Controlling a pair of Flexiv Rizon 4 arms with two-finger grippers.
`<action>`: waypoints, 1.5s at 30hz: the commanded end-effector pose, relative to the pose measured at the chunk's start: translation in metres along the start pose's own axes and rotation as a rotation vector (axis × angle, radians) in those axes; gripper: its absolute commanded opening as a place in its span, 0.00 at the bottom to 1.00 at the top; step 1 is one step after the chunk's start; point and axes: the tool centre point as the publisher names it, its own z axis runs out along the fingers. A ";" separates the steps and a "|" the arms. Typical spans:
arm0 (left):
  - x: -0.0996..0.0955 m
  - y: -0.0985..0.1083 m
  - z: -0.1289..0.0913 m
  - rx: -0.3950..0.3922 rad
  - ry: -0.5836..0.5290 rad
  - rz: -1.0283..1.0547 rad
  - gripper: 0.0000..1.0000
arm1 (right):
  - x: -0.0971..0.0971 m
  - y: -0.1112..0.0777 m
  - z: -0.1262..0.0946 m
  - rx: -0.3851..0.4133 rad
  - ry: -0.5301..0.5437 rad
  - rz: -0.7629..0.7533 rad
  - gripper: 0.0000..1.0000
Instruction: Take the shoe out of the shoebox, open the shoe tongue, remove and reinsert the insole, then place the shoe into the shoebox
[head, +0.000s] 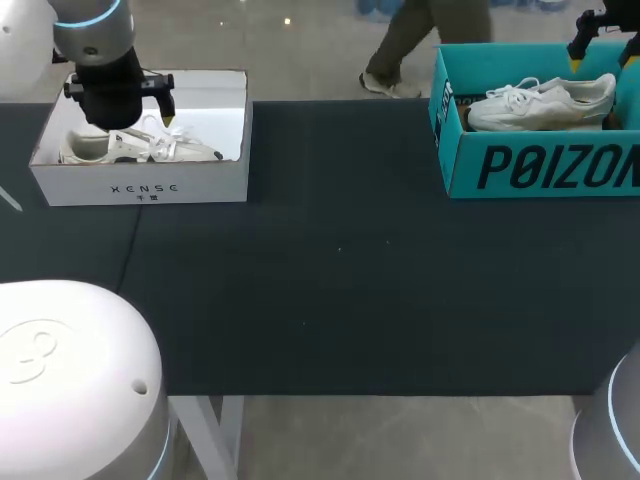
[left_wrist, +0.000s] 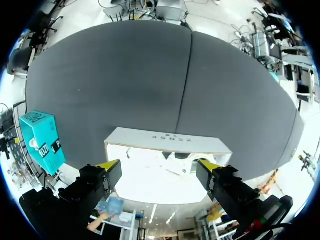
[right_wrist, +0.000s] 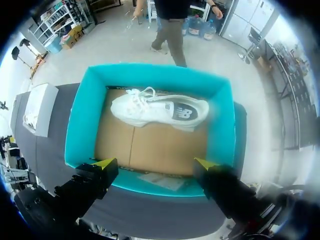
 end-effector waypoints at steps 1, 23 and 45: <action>0.000 0.000 0.000 -0.001 0.002 0.001 1.00 | -0.001 0.010 0.001 0.113 0.002 0.000 1.00; 0.000 0.000 0.000 -0.001 0.002 0.001 1.00 | -0.038 0.036 0.049 0.096 -0.048 0.050 1.00; 0.000 0.000 0.000 -0.001 0.002 0.001 1.00 | -0.097 0.070 0.126 0.081 -0.060 0.045 1.00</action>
